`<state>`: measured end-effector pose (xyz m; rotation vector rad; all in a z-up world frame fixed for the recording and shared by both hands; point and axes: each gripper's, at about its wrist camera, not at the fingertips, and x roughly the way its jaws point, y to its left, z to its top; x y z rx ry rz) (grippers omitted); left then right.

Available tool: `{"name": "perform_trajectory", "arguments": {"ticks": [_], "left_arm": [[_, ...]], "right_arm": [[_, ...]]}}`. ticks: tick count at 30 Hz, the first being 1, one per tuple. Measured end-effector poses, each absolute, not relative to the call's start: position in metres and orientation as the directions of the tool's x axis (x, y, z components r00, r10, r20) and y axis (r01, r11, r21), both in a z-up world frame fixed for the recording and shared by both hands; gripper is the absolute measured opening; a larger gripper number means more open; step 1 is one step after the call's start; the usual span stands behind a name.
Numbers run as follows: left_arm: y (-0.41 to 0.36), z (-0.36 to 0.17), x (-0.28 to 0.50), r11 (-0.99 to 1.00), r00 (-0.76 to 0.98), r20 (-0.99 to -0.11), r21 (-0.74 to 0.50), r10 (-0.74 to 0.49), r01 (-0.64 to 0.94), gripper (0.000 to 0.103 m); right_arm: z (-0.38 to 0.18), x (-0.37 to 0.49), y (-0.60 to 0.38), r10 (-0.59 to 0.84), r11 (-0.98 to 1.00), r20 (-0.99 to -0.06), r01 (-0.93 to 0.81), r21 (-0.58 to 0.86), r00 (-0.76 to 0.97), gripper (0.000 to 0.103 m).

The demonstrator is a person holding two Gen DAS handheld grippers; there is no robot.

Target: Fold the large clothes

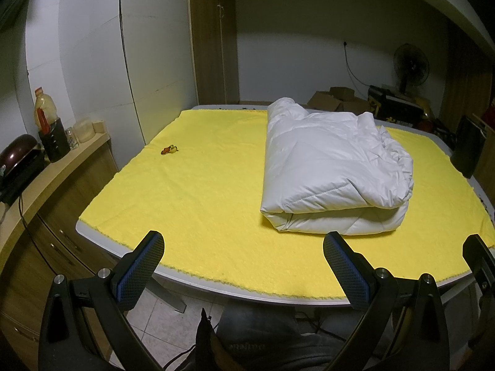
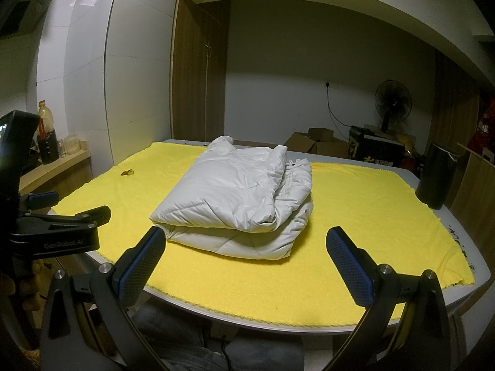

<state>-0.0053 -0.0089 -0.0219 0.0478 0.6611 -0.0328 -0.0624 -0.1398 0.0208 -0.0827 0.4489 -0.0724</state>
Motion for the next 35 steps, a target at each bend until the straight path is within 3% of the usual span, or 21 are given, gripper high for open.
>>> {"name": "perform_trajectory", "arguments": {"ticks": [35], "left_arm": [[-0.0101, -0.0216, -0.005, 0.996, 0.795, -0.604, 0.031, -0.052, 0.089, 0.103]], "right_arm": [[0.0189, -0.0618, -0.1376, -0.091, 0.994, -0.439, 0.053, -0.098, 0.894, 0.103]]}}
